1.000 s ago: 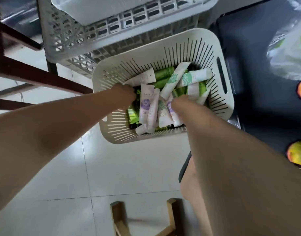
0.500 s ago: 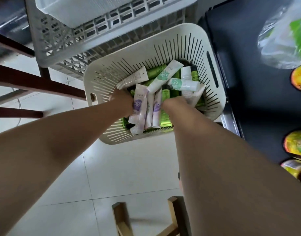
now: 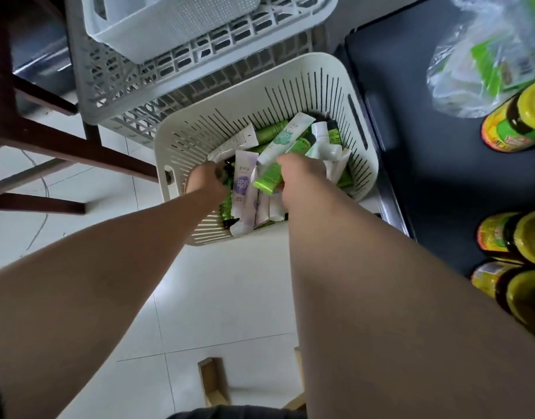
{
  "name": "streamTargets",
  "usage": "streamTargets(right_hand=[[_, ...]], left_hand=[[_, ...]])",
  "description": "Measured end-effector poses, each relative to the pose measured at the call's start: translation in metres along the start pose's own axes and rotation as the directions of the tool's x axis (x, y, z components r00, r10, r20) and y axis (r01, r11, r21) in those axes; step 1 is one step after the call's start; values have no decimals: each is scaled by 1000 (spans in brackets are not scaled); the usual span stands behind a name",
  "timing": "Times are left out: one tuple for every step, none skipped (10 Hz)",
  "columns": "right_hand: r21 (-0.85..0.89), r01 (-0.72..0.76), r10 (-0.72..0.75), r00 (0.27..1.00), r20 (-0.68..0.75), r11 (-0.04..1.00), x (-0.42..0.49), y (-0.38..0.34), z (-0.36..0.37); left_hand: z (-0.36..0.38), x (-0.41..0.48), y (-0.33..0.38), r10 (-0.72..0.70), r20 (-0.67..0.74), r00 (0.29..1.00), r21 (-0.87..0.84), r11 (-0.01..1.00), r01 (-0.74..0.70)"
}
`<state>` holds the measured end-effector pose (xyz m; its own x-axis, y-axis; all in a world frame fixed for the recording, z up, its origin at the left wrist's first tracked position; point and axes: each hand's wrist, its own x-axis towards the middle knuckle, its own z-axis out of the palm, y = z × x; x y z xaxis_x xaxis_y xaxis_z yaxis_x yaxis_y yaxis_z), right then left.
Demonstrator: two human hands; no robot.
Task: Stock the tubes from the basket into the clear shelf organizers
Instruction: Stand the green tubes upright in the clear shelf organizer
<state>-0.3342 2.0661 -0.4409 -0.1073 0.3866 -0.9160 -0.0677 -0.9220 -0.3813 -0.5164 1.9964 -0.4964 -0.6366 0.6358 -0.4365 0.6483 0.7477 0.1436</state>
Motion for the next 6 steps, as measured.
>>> streamTargets(right_hand=[[69, 49, -47, 998, -37, 996, -10, -16, 5], [159, 40, -56, 994, 95, 986, -19, -29, 5], [263, -43, -19, 973, 230, 964, -38, -29, 1], [130, 51, -91, 941, 325, 990, -45, -22, -4], [-54, 189, -172, 958, 228, 981, -53, -15, -15], [-210, 274, -256, 960, 111, 938, -56, -7, -26]], left_hand=[[-16, -13, -4, -27, -51, 998, -85, 996, 22], [-32, -28, -7, -103, -17, 995, -297, 950, 93], [-44, -44, -11, -124, 31, 992, -470, 874, 124], [-52, -56, -10, -109, 63, 992, -506, 853, 126], [-64, -67, -5, -52, 109, 993, -526, 845, 102], [-79, -79, 2, -27, 100, 995, -554, 829, 78]])
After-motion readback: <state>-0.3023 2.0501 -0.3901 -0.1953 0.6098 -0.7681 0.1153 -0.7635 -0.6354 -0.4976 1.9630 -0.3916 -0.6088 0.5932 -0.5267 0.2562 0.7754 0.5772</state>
